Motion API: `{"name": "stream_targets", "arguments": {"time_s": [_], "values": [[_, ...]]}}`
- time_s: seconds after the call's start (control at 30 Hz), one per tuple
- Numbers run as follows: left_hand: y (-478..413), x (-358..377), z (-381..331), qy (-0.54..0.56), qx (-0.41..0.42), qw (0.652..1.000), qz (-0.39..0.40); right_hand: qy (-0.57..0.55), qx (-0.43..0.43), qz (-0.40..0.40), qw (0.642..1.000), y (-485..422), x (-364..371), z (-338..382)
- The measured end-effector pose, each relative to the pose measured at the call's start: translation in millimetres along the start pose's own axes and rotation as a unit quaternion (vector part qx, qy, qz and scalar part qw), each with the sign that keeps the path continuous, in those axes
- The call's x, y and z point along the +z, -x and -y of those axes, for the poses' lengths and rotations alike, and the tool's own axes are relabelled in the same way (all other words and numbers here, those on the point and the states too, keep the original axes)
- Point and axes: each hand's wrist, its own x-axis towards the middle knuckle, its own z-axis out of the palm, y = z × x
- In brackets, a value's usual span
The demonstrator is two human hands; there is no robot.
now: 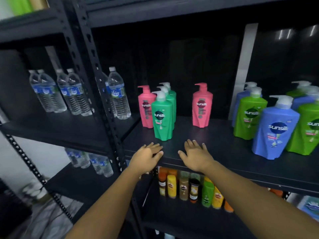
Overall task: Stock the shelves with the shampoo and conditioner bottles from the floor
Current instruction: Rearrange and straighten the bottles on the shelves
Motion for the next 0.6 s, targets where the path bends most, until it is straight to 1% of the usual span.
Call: {"name": "stream_targets", "arguments": {"time_s": [0.1, 0.17, 0.23, 0.3, 0.37, 0.47, 0.53, 0.6], "values": [[-18.1, -10.1, 16.8, -0.002, -0.033, 0.999, 0.027, 0.011, 0.011, -0.006, 1.000, -0.2, 6.8, 3.0], [-32.8, -15.1, 24.8, 0.020, -0.057, 0.998, 0.033, 0.017, 0.015, -0.021, 1.000, 0.7, 10.2, 2.1], [-47.7, -20.8, 30.1, 0.068, -0.080, 0.994, 0.017, 0.023, 0.017, -0.032, 0.999, 0.8, 12.2, 2.1], [-63.7, -24.6, 34.6, 0.120, -0.110, 0.986, -0.018, 0.027, 0.020, -0.038, 0.999, -0.2, 13.9, 2.6], [-79.9, -27.5, 39.8, 0.190, -0.145, 0.969, -0.057, 0.033, 0.023, -0.040, 0.998, -0.9, 14.6, 3.2], [-105.1, -27.8, 51.3, 0.310, -0.168, 0.928, -0.118, 0.034, 0.025, -0.048, 0.998, -0.6, 15.2, 3.8], [-121.8, -26.7, 58.6, 0.371, -0.166, 0.904, -0.134, 0.035, 0.026, -0.052, 0.998, 0.2, 16.1, 3.5], [-136.7, -26.9, 62.3, 0.405, -0.149, 0.892, -0.134, 0.036, 0.027, -0.054, 0.998, 0.5, 16.6, 3.4]]}}
